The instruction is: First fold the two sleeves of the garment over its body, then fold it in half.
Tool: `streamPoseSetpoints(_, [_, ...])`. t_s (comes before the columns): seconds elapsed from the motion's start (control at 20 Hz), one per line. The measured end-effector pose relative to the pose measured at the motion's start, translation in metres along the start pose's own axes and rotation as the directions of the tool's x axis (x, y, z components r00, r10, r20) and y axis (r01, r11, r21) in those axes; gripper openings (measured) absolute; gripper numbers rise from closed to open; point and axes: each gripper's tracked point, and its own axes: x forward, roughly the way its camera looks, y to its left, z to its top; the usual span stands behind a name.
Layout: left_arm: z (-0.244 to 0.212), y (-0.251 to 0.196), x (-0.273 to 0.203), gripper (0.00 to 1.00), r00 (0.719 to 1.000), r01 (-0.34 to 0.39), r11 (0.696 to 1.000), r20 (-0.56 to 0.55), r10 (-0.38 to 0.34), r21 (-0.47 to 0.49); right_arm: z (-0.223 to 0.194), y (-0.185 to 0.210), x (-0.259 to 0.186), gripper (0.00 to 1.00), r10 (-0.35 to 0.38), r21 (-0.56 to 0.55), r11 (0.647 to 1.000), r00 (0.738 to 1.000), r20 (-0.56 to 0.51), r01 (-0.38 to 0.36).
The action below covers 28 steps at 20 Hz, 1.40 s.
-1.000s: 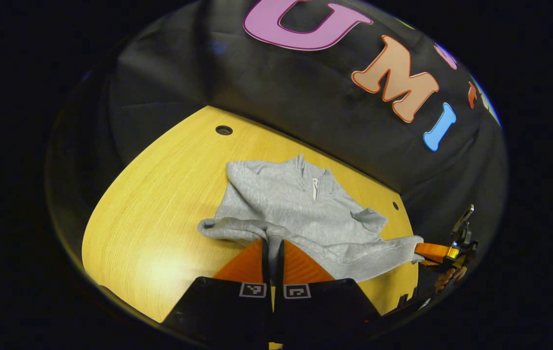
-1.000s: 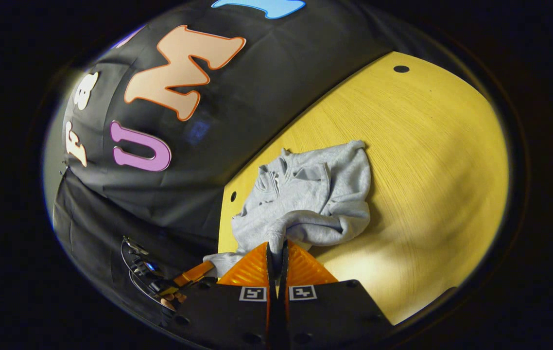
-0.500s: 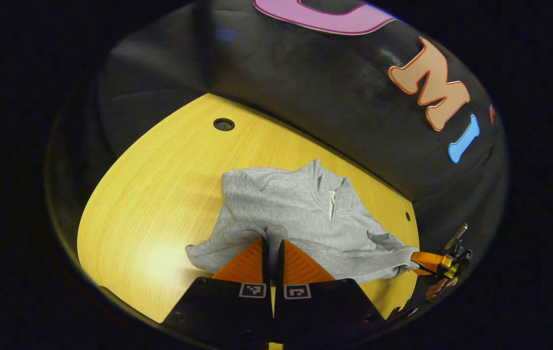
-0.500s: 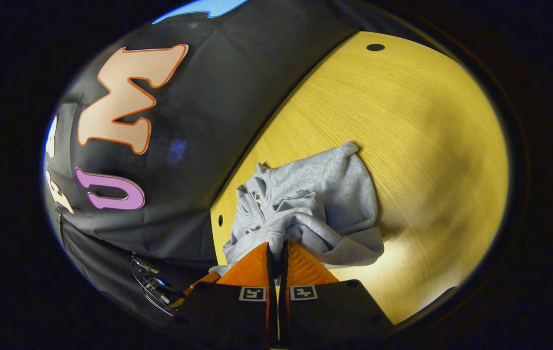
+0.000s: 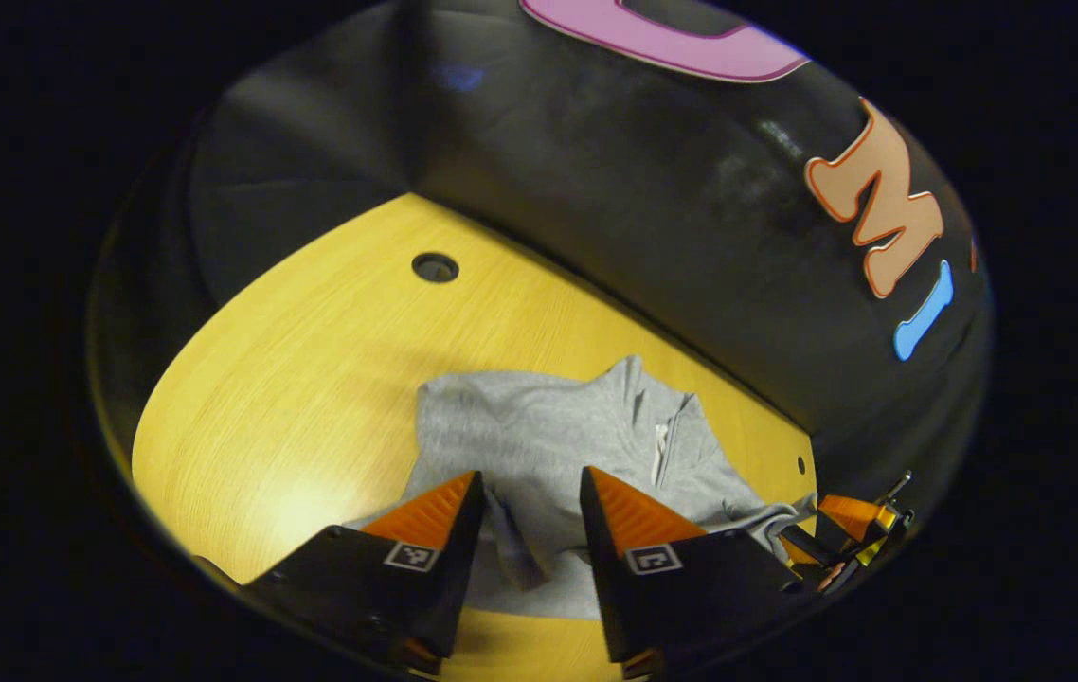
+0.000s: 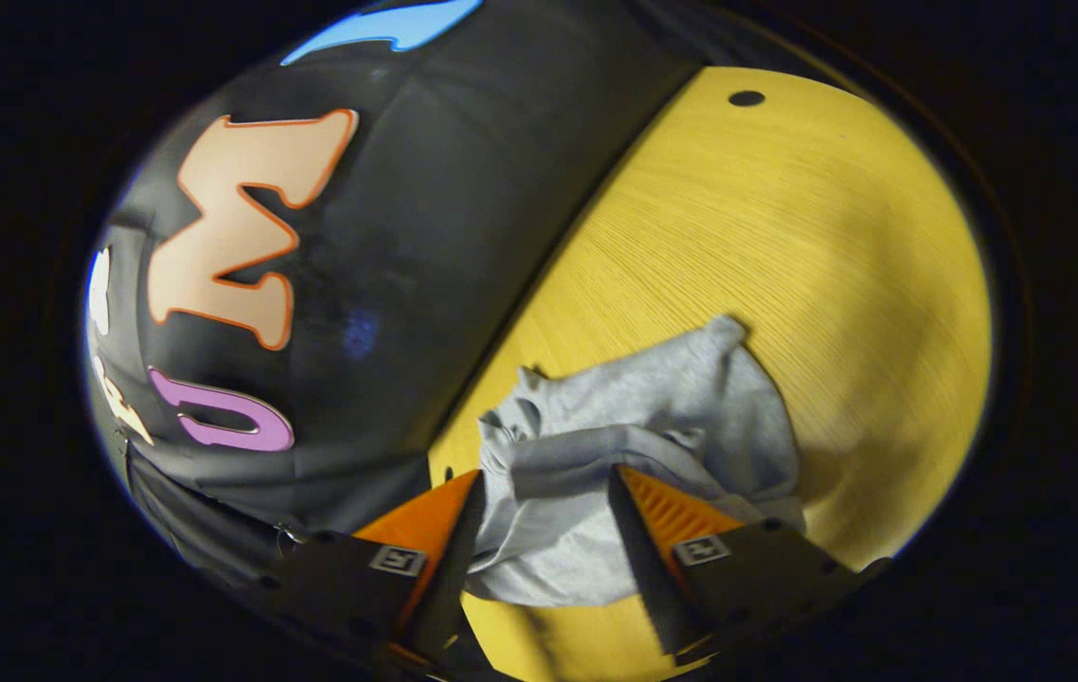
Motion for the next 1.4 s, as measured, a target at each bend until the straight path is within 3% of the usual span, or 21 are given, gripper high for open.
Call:
streamPoseSetpoints(0.05, [0.011, -0.002, 0.000, 0.73, 0.999, -0.008, 0.999, 0.044, 0.006, 0.035, 0.001, 0.002, 0.007, 0.98, -0.002, -0.020, 1.000, 1.000, 0.026, 0.002])
streamPoseSetpoints(0.15, [0.023, -0.004, -0.008, 0.96, 0.995, -0.034, 0.994, 0.099, 0.023, 0.108, 0.005, 0.004, 0.007, 0.97, -0.014, -0.081, 0.997, 0.998, 0.055, 0.019])
streamPoseSetpoints(0.3, [0.045, -0.014, -0.022, 0.96, 0.981, -0.079, 0.973, 0.190, 0.038, 0.215, 0.015, 0.005, -0.004, 0.97, -0.028, -0.242, 0.968, 0.991, 0.134, 0.060])
streamPoseSetpoints(0.55, [0.058, -0.031, -0.064, 0.96, 0.952, -0.138, 0.941, 0.302, 0.040, 0.310, 0.032, 0.023, -0.041, 0.97, 0.000, -0.467, 0.872, 0.953, 0.303, 0.148])
streamPoseSetpoints(0.7, [0.062, -0.040, -0.096, 0.96, 0.914, -0.170, 0.928, 0.404, 0.024, 0.330, 0.036, 0.034, -0.073, 0.97, 0.048, -0.604, 0.764, 0.913, 0.405, 0.228])
streamPoseSetpoints(0.85, [0.066, -0.046, -0.134, 0.95, 0.861, -0.260, 0.873, 0.509, 0.016, 0.413, 0.034, 0.046, -0.105, 0.98, 0.101, -0.686, 0.660, 0.870, 0.483, 0.305])
streamPoseSetpoints(0.95, [0.059, -0.047, -0.151, 0.95, 0.837, -0.312, 0.837, 0.547, 0.017, 0.451, 0.033, 0.054, -0.126, 0.98, 0.145, -0.710, 0.615, 0.835, 0.531, 0.345])
streamPoseSetpoints(1.0, [0.057, -0.049, -0.159, 0.95, 0.829, -0.333, 0.827, 0.558, 0.028, 0.453, 0.031, 0.058, -0.136, 0.98, 0.164, -0.716, 0.599, 0.820, 0.548, 0.359])
streamPoseSetpoints(1.15, [0.036, -0.050, -0.176, 0.96, 0.837, -0.328, 0.845, 0.544, 0.053, 0.423, 0.016, 0.069, -0.154, 0.98, 0.213, -0.740, 0.570, 0.805, 0.554, 0.358])
streamPoseSetpoints(1.25, [0.031, -0.051, -0.178, 0.96, 0.837, -0.315, 0.855, 0.546, 0.044, 0.412, 0.003, 0.077, -0.155, 0.98, 0.242, -0.759, 0.565, 0.815, 0.527, 0.324])
streamPoseSetpoints(1.4, [0.033, -0.044, -0.177, 0.96, 0.838, -0.329, 0.845, 0.543, 0.055, 0.421, -0.008, 0.081, -0.150, 0.94, 0.247, -0.763, 0.582, 0.834, 0.494, 0.280])
